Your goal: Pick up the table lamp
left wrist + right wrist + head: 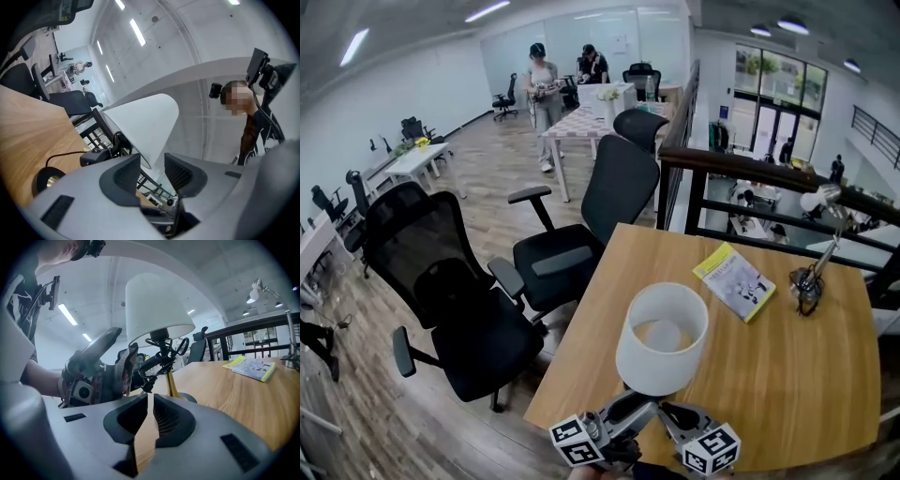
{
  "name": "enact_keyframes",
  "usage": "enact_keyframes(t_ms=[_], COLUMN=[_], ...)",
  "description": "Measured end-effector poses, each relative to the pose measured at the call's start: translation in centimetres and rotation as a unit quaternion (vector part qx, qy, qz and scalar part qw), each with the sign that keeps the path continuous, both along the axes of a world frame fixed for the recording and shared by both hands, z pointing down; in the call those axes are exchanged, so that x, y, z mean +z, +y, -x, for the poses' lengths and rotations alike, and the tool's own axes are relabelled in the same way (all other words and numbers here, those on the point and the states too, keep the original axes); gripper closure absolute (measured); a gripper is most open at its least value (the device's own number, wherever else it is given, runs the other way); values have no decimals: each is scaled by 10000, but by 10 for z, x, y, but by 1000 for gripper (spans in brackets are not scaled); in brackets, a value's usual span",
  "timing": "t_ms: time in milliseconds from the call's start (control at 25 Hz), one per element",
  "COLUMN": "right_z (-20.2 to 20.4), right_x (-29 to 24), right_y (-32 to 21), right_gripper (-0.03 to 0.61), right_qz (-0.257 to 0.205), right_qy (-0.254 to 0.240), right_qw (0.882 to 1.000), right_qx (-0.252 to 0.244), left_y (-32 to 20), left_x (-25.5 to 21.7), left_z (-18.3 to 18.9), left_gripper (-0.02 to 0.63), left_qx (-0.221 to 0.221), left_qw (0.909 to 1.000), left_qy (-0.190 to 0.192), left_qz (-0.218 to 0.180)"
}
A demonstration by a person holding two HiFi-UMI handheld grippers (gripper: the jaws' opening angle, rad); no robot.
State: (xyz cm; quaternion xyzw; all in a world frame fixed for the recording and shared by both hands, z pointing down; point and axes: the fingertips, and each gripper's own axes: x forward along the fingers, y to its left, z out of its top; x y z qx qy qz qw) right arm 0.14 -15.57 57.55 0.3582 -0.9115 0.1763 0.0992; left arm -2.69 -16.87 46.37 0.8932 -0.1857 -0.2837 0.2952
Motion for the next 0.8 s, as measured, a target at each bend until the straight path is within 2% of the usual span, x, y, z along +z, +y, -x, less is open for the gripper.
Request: enact_keyframes(t_ms=[360, 800], right_z=[-7, -13], right_x=[3, 4], right_y=[-6, -14], right_gripper=[525, 525], right_qz=[45, 32], right_qy=[47, 108], right_qw=[10000, 9999], right_qx=[23, 66], left_y=[-11, -18], left_x=[-10, -26], left_z=[0, -12], left_gripper=[453, 453], left_qx=[150, 435], left_qw=[9985, 9954], left_qy=[517, 782], left_qz=[-118, -354])
